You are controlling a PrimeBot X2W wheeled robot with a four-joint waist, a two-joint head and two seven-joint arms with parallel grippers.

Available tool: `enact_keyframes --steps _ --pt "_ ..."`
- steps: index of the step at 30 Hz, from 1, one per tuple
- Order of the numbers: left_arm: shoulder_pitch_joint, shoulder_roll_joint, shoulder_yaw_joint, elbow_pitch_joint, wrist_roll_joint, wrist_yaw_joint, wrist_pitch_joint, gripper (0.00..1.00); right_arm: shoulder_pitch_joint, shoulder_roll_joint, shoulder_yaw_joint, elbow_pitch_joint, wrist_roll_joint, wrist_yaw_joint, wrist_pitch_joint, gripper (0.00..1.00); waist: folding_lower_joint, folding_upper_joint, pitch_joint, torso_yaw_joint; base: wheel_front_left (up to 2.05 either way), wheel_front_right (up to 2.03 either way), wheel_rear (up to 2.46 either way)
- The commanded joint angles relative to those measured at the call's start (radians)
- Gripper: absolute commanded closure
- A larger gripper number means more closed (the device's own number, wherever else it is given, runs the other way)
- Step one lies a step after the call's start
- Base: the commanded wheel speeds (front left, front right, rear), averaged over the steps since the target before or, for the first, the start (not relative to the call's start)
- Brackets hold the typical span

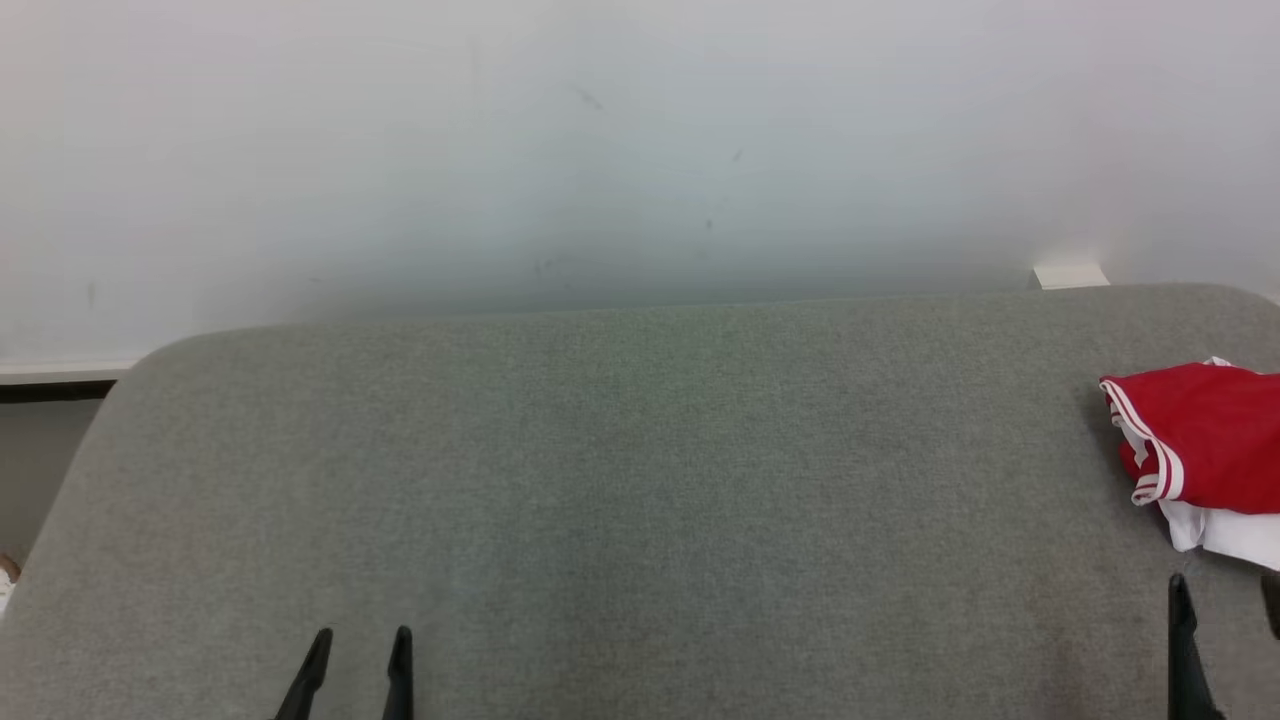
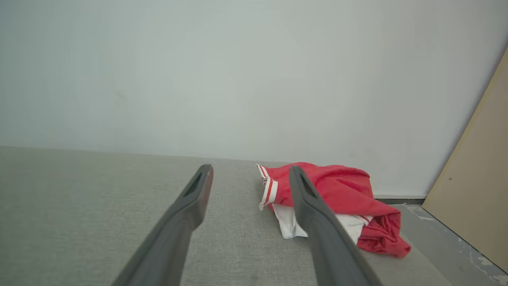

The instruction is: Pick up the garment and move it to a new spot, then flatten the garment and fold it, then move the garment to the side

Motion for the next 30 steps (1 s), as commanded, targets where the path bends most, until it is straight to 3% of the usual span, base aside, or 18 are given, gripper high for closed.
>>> enact_keyframes --steps 1,12,30 --pt "0.016 0.002 0.005 -0.003 -0.002 -0.001 0.0 0.0 0.017 0.004 0.001 0.009 0.011 -0.002 -0.011 0.0 0.0001 0.0 -0.009 0.005 0.0 0.0 0.0" --pt "0.079 -0.001 0.025 -0.018 -0.018 0.0 0.0 0.0 0.074 0.026 0.117 0.097 0.046 -0.002 -0.039 0.0 0.0001 0.0 -0.047 0.019 0.0 0.0 0.0" --pt "0.059 -0.002 0.005 -0.019 -0.036 -0.042 0.0 0.0 0.086 0.026 0.149 0.08 0.085 -0.002 -0.039 0.0 0.0001 0.0 -0.048 0.03 0.0 0.0 0.0"
